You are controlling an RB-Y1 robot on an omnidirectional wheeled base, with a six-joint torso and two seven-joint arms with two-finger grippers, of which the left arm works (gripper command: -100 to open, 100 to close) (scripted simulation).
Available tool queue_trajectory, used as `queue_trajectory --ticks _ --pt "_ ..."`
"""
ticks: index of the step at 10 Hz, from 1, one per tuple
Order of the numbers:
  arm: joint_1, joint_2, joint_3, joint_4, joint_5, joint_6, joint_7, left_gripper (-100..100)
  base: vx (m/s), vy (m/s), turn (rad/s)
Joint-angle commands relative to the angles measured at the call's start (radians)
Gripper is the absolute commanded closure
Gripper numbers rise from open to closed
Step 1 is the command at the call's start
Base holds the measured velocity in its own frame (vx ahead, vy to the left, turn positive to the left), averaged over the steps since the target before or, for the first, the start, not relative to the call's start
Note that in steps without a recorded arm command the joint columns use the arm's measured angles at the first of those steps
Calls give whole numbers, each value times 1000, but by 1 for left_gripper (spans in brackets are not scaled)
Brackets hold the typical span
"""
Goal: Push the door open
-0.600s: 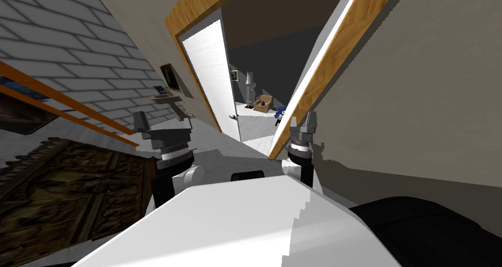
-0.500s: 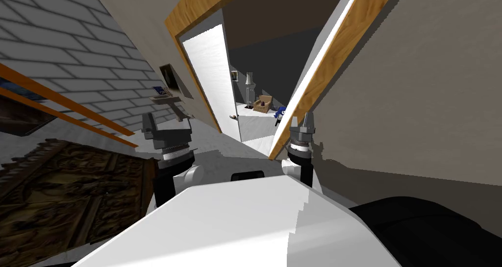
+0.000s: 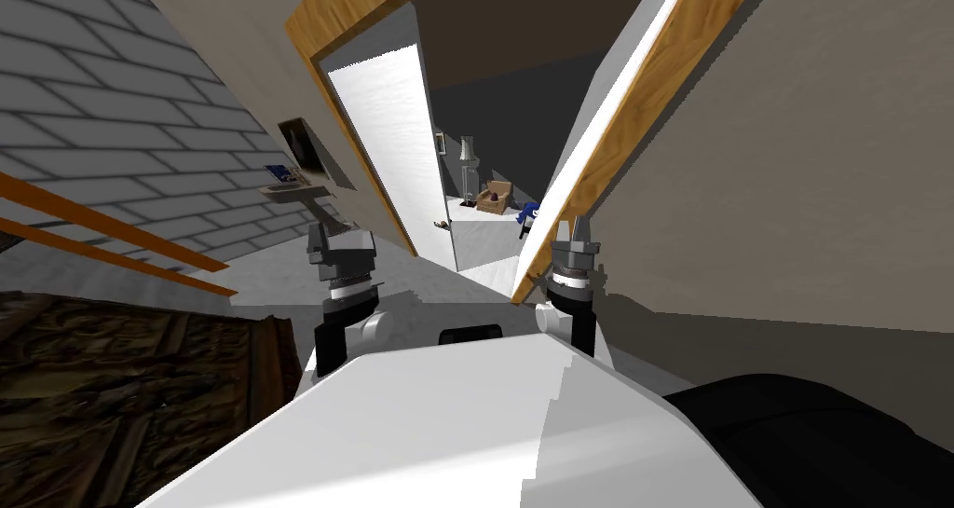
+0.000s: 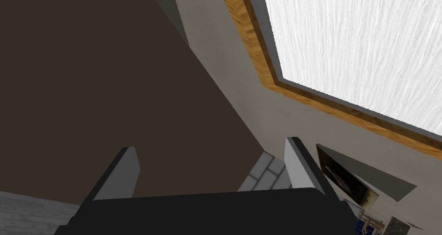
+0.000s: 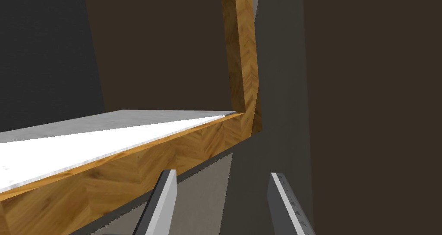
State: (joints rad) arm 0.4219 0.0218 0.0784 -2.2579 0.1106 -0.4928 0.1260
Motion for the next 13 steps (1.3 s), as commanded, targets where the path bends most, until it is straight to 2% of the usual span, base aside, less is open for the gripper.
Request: queue_trajectory --ticks 1,6,12,13 --pt "-20 4 1 37 -3 0 -7 -100 70 89 -80" --pt "-68 22 6 170 -9 -25 -22 -100 72 91 -116" --pt "-136 39 12 369 -18 -61 -43 -100 72 109 -144" --pt "-136 39 12 377 -18 -61 -43 -100 48 86 -25"
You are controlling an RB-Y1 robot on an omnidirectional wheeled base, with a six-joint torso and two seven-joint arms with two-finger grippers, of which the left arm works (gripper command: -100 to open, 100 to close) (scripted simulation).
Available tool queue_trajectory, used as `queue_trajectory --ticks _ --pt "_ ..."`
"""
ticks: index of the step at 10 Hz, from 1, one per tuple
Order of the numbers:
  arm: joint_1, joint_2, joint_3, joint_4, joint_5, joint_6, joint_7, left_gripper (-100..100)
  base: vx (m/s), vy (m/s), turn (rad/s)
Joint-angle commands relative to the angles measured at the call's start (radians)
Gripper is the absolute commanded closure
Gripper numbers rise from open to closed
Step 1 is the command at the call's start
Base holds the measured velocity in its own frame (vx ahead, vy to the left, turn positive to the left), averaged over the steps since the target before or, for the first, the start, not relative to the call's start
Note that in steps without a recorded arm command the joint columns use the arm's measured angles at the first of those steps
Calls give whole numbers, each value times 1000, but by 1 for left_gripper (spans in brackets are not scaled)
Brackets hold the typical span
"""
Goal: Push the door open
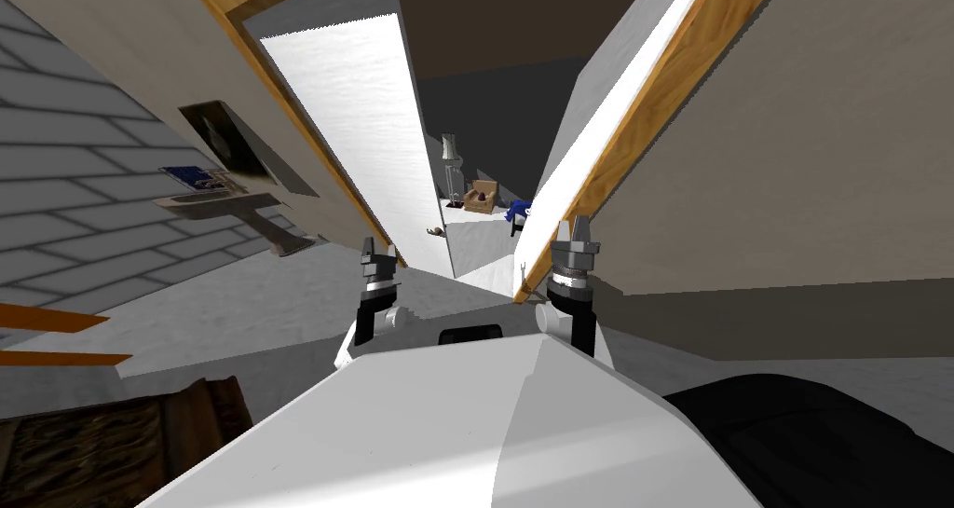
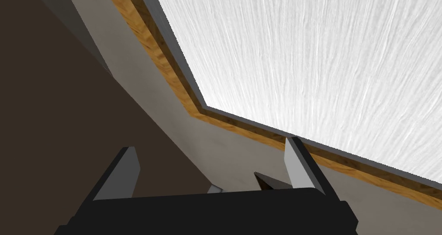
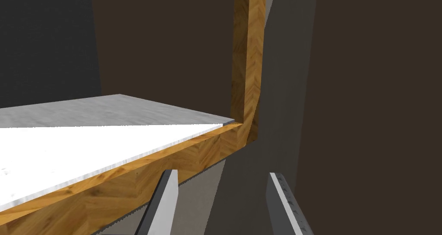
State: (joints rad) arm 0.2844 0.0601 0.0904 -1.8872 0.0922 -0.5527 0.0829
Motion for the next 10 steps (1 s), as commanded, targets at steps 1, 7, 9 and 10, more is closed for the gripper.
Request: queue_trajectory --ticks 1,7,9,10 --pt "-10 3 1 41 -1 -8 -3 -100 41 72 -83" --pt "-74 10 7 222 -10 -42 -23 -100 54 94 -130" --pt "-99 12 10 289 -13 -56 -31 -100 61 135 -173" --pt "-112 12 11 327 -15 -63 -35 -100 60 140 -126"
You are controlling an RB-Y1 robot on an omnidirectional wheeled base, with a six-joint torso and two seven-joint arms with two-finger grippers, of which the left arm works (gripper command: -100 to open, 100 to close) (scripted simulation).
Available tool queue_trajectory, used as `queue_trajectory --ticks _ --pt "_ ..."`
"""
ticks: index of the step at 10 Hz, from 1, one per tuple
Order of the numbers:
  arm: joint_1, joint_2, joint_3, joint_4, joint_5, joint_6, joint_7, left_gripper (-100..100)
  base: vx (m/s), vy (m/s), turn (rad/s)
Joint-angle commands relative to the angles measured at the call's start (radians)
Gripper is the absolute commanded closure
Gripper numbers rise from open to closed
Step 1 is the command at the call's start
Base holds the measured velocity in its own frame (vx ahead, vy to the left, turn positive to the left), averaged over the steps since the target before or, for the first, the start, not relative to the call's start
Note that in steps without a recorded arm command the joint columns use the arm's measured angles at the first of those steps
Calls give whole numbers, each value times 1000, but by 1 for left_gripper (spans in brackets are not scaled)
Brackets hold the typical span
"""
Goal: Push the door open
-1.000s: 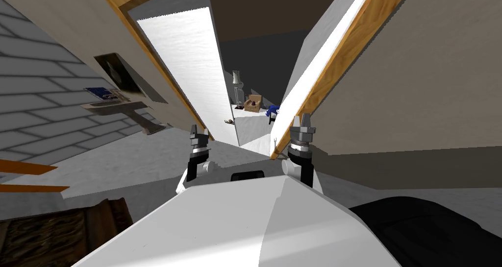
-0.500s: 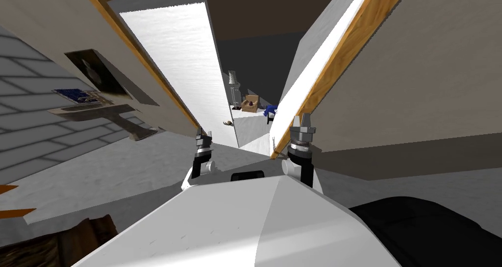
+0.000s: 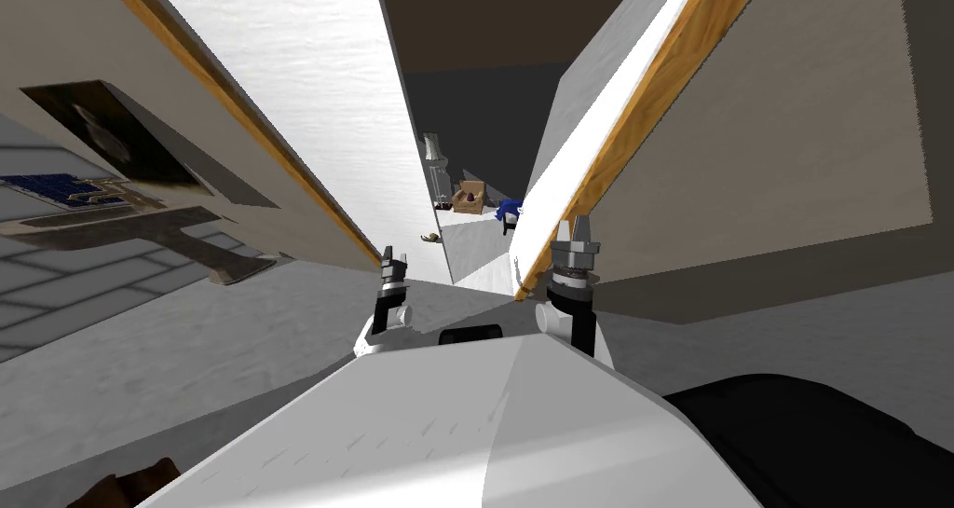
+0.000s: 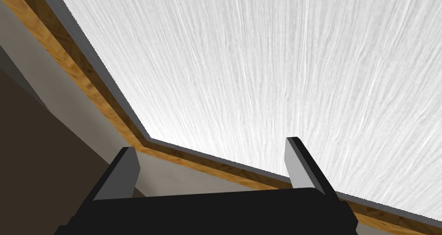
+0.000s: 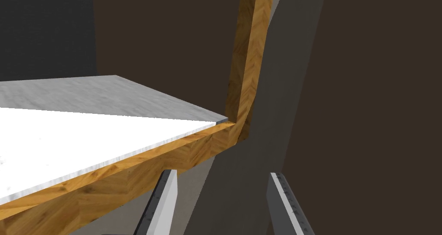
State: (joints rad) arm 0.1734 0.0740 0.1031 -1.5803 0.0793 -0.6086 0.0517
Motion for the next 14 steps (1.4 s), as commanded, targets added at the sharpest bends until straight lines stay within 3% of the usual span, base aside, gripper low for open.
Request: queue_trajectory --ticks 1,4,10,11,14 --pt "-1 -2 -2 36 -2 -7 -3 -100 36 77 -64" --pt "-40 -3 2 135 -7 -27 -15 -100 38 94 -145" --pt "-91 -7 7 292 -14 -55 -31 -100 33 83 -102" --pt "-91 -7 7 300 -14 -55 -31 -100 33 85 -73" --pt "-128 -13 10 397 -19 -74 -42 -100 28 105 -141"
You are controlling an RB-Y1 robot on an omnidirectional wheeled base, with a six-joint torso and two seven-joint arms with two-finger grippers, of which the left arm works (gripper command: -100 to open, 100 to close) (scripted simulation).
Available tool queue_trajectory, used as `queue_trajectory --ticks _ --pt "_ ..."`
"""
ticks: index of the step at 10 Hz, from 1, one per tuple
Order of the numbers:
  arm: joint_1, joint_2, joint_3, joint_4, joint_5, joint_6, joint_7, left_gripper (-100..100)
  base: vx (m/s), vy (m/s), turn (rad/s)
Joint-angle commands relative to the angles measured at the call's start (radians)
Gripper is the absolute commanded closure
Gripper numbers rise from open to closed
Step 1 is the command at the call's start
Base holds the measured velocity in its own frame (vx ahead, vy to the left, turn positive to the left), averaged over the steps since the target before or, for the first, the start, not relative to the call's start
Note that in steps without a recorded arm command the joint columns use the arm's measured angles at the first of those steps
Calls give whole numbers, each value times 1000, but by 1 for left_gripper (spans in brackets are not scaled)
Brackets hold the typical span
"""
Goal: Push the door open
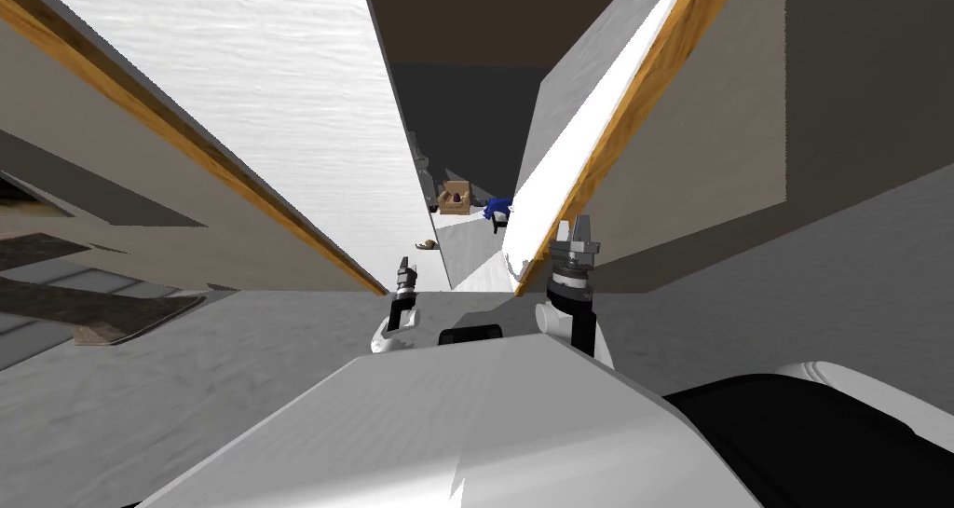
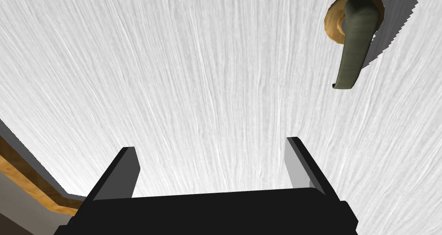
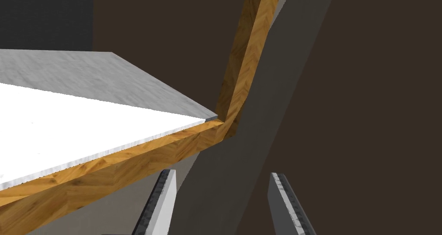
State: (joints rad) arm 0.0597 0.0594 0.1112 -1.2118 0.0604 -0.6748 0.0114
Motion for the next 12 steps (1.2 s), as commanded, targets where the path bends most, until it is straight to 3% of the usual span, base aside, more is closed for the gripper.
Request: queue_trajectory --ticks 1,3,4,12 --pt "-14 1 2 39 0 -8 -2 -100 20 82 -27" --pt "-38 -3 5 109 -3 -21 -9 -100 21 93 -111" --pt "-38 -3 5 109 -3 -21 -9 -100 21 79 -68" --pt "-117 -29 12 344 -14 -63 -34 -100 21 114 -119"
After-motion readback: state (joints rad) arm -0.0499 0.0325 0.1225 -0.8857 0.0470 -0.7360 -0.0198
